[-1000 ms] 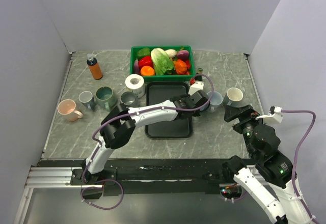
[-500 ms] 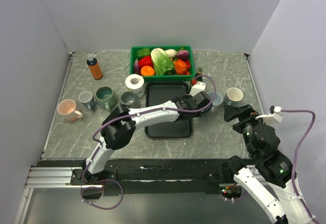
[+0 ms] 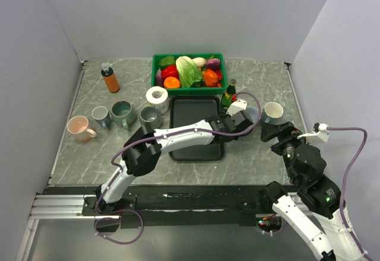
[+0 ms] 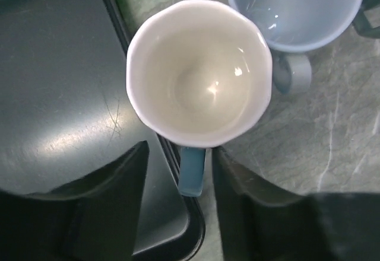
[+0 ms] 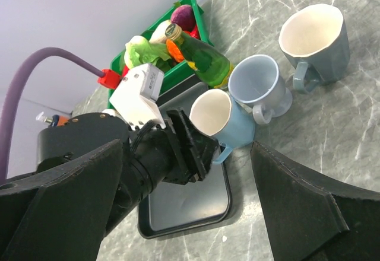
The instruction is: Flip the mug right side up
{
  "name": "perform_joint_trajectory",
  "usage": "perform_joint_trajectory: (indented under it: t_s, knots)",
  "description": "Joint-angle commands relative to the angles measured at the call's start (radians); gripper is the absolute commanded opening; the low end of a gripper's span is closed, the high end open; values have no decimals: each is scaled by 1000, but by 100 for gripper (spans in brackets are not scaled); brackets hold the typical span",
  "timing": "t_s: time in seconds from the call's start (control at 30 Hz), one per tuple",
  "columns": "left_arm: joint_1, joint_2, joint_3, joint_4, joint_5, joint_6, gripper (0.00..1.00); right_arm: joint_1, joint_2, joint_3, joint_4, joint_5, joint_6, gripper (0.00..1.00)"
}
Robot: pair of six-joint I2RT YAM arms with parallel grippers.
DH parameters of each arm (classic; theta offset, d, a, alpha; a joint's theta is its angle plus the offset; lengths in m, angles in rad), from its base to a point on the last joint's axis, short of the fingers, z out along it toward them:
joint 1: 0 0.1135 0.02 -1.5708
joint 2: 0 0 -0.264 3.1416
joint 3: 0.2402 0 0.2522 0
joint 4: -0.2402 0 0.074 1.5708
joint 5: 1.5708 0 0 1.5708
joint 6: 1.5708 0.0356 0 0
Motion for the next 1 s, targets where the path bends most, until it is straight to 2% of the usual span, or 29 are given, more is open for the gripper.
perform_joint_trajectory:
  t_s: [0.0,0.03,0.27,0.33,0.5,0.57,0.77,0.9,0.97]
  knots:
    - [-1,-41,-41,50,-9,1,60,0,12,23,38,22,-20,95]
    - [-3,-49,-52,61,-3,1,65,0,12,26,37,22,-22,95]
    - [-4,-194,-172,124,57,-10,86,2,7,29,44,19,-79,99]
    - [-14,-253,-235,135,55,-16,98,0,10,32,40,16,-97,100]
    - [-26,-529,-451,184,57,-2,96,0,82,55,50,-42,-167,100]
    - [-26,-651,-508,155,6,-19,96,0,117,75,32,-70,-171,100]
    - [-26,-914,-597,-133,-269,-188,96,-1,177,81,35,-88,-174,100]
    - [-26,-1052,-623,-345,-374,-301,96,-1,182,90,34,-65,-189,100]
    - [-27,-1138,-643,-373,-396,-303,96,-1,187,101,31,-56,-194,100]
